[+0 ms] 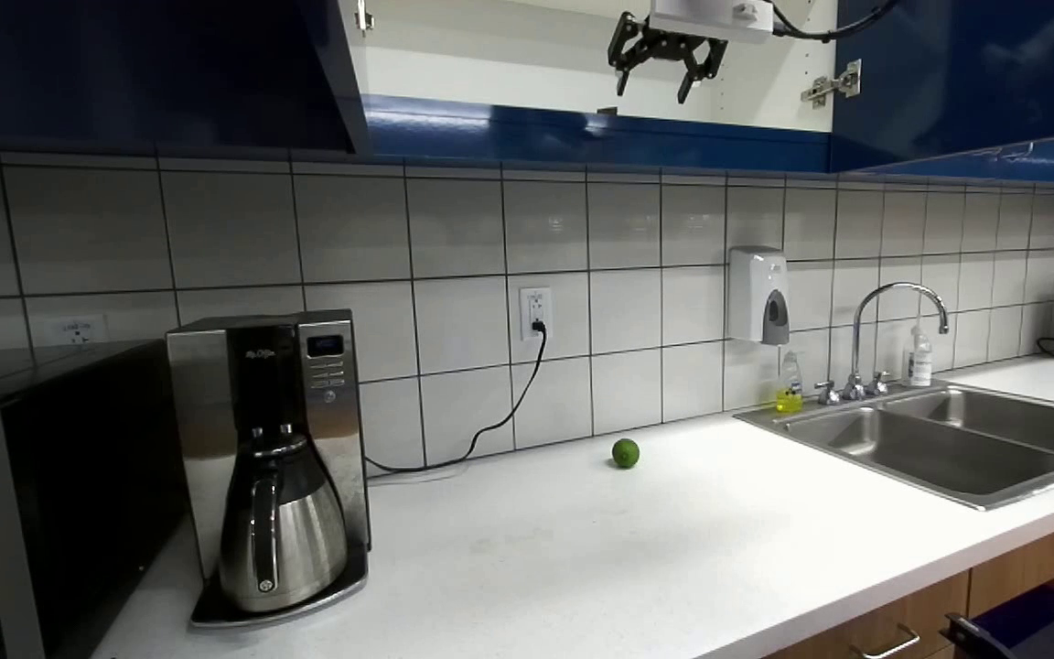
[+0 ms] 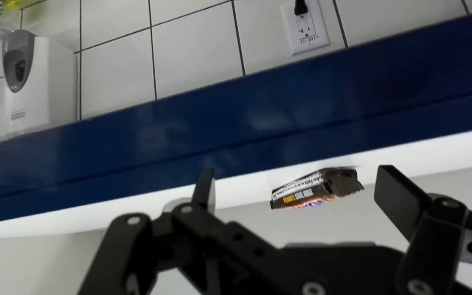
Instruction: Put the brown packet in the open upper cabinet.
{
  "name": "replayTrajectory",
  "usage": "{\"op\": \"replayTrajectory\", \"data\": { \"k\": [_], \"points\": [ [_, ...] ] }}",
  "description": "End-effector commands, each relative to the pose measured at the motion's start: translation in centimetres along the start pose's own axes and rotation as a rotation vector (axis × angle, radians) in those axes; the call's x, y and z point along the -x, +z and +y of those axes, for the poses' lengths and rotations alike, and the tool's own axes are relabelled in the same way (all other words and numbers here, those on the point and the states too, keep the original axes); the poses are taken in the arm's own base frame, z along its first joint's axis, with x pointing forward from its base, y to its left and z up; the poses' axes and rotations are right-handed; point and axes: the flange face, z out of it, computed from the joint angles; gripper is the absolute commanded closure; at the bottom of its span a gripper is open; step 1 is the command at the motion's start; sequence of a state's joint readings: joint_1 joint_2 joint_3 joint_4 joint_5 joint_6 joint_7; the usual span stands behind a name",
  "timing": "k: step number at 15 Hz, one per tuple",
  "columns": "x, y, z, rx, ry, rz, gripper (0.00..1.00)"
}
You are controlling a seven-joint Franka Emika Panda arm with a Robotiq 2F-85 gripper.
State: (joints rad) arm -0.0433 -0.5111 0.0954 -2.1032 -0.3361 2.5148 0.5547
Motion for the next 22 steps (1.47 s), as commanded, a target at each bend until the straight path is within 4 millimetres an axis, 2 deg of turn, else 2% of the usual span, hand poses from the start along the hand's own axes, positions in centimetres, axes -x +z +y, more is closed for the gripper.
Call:
{"op": "replayTrajectory", "data": {
  "k": [1,3,6,12,16,19,22],
  "points": [
    [4.6,-0.5,1.6,0.034,-0.065,-0.022,0.0],
    [7.1,0.3,2.2,0.045,-0.102,-0.067,0.0],
    [11.3,2.6,3.0,0.064,-0.201,-0.163,0.0],
    [19.7,8.5,4.0,0.084,-0.398,-0.365,0.0],
    [25.5,12.3,3.7,0.072,-0.532,-0.479,0.0],
    [29.4,14.8,4.0,0.046,-0.543,-0.539,0.0],
    [32.5,16.6,4.7,0.026,-0.529,-0.59,0.0]
  ]
}}
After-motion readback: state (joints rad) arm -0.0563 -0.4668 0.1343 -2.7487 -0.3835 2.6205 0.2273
